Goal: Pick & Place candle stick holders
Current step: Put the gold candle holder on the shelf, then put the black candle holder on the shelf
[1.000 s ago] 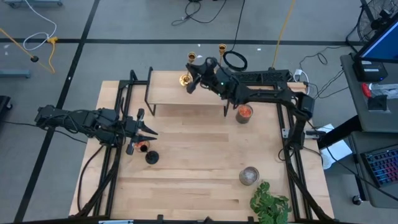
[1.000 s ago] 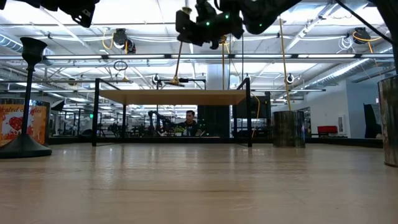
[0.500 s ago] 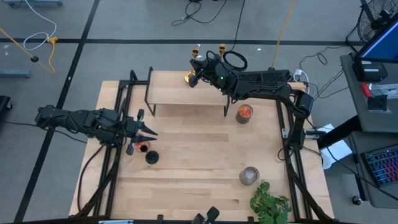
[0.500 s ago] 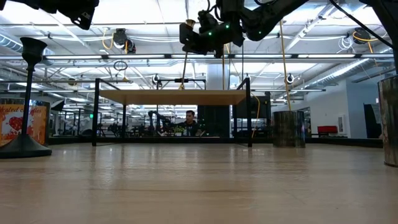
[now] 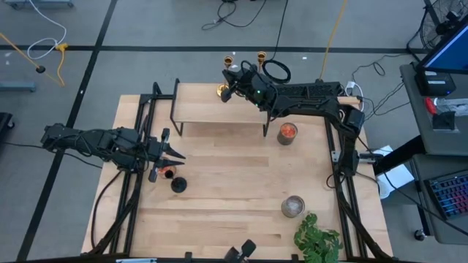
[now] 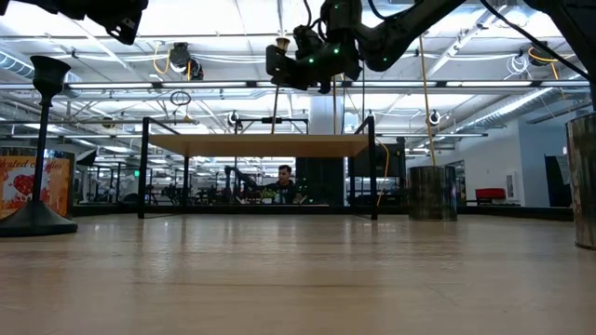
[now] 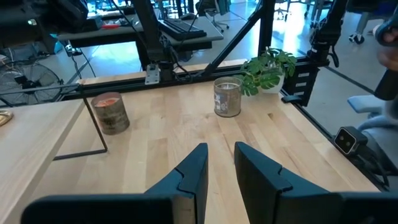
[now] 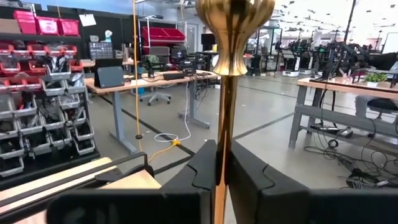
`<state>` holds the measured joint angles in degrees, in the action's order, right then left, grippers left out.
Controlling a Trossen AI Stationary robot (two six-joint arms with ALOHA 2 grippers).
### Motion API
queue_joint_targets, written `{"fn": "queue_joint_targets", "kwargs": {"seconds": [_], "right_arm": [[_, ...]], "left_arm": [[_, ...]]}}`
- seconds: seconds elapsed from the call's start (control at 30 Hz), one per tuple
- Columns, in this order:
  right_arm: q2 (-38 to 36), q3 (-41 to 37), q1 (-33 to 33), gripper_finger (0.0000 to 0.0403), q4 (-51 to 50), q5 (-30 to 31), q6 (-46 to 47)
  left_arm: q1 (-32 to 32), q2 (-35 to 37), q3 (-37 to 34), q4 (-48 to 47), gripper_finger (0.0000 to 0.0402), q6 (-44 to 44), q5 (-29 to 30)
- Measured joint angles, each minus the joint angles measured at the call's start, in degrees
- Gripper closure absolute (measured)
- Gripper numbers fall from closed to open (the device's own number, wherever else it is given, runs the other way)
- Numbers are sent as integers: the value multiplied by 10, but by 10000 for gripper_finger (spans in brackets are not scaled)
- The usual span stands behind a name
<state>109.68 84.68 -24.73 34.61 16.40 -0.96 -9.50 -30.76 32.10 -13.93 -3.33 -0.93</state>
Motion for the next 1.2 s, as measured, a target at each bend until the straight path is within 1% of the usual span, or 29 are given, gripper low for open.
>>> {"fn": "queue_joint_targets", "kwargs": {"seconds": [0.37,0.6,0.7,0.8,0.87,0.97,1.1,1.2], "right_arm": [[1,-1,0,316,-7,0,3],[1,-1,1,284,-1,-1,3],[1,-1,10,273,-10,-1,2],[-2,-2,26,266,-24,1,-18],[-15,-3,39,264,-47,1,-32],[-42,-2,60,264,-85,1,-43],[-85,-2,93,268,-172,2,-43],[-116,-4,120,270,-234,1,-43]], "left_arm": [[0,0,0,-3,316,7,0],[0,0,0,-10,316,11,0],[0,0,0,-13,316,13,0],[0,0,0,-33,316,18,0],[-1,0,0,-54,316,22,4],[-8,0,0,-86,316,35,32],[-32,0,0,-110,316,45,80],[-53,0,0,-114,316,31,103]]}}
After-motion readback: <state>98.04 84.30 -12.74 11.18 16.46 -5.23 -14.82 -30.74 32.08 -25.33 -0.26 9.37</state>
